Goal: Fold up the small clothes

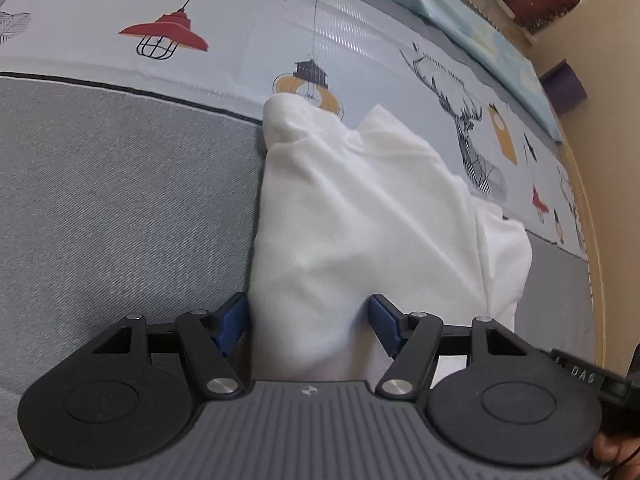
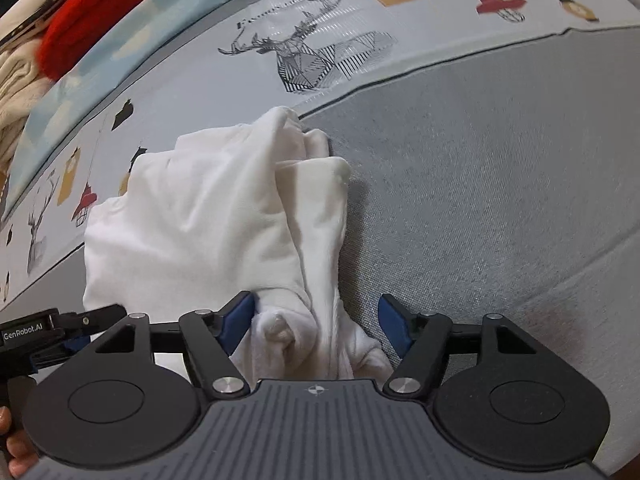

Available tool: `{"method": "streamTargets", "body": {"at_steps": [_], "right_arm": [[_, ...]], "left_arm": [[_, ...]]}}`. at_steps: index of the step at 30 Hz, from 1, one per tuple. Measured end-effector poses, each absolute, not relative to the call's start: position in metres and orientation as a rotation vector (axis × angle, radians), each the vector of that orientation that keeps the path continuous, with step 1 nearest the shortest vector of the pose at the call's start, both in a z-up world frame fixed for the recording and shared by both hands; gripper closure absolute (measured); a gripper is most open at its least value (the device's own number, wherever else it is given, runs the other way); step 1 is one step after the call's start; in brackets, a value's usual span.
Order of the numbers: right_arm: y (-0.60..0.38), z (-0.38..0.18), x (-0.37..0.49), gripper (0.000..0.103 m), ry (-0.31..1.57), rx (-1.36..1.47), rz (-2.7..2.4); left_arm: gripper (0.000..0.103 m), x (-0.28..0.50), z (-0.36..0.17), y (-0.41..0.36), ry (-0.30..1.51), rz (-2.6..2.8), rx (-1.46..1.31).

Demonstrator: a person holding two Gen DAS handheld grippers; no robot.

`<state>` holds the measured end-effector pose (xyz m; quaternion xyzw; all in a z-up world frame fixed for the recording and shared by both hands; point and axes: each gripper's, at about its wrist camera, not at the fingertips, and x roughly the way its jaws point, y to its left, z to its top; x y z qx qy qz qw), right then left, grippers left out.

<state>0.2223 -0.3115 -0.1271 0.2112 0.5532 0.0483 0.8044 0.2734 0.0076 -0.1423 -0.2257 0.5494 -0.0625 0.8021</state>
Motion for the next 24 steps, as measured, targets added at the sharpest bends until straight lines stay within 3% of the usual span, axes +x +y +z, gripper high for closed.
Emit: {"method": "streamTargets", "body": {"at_steps": [3,4,5,8,15,16,17,18,24], "right_arm": [[-0.31,-0.13,0.225,0.04,1.188,0.475,0.114],[-0.309,-0.128,0.225,0.056,1.183,0.489,0.135],[-0.306,-0.126,0.225,0.06,1.176,0.482,0.135],[-0.298,-0.117,0.226,0.072,1.127,0.446,0.137],[-0.251,-0.081,0.231,0.075,0.896,0.468,0.243],[-0.245,-0.078,0.233,0.075,0.878,0.474,0.256],[-0.237,-0.078,0.234,0.073,0.873,0.472,0.264],[-0.227,-0.081,0.236,0.072,0.897,0.444,0.251],[-0.216,-0.098,0.244,0.066,1.008,0.33,0.122]], "left_arm": [[0.047,0.272,-0.139,0.005,1.159,-0.135,-0.441],[0.059,0.272,-0.138,0.006,1.151,-0.139,-0.43],[0.069,0.271,-0.135,0.009,1.14,-0.142,-0.429],[0.078,0.269,-0.121,0.02,1.082,-0.154,-0.426],[0.078,0.255,-0.077,0.07,0.876,-0.054,-0.323],[0.068,0.253,-0.071,0.079,0.85,-0.015,-0.315],[0.05,0.25,-0.068,0.089,0.837,0.014,-0.321],[0.044,0.246,-0.066,0.099,0.82,0.032,-0.352],[0.042,0.24,-0.079,0.102,0.957,-0.087,-0.338]]}}
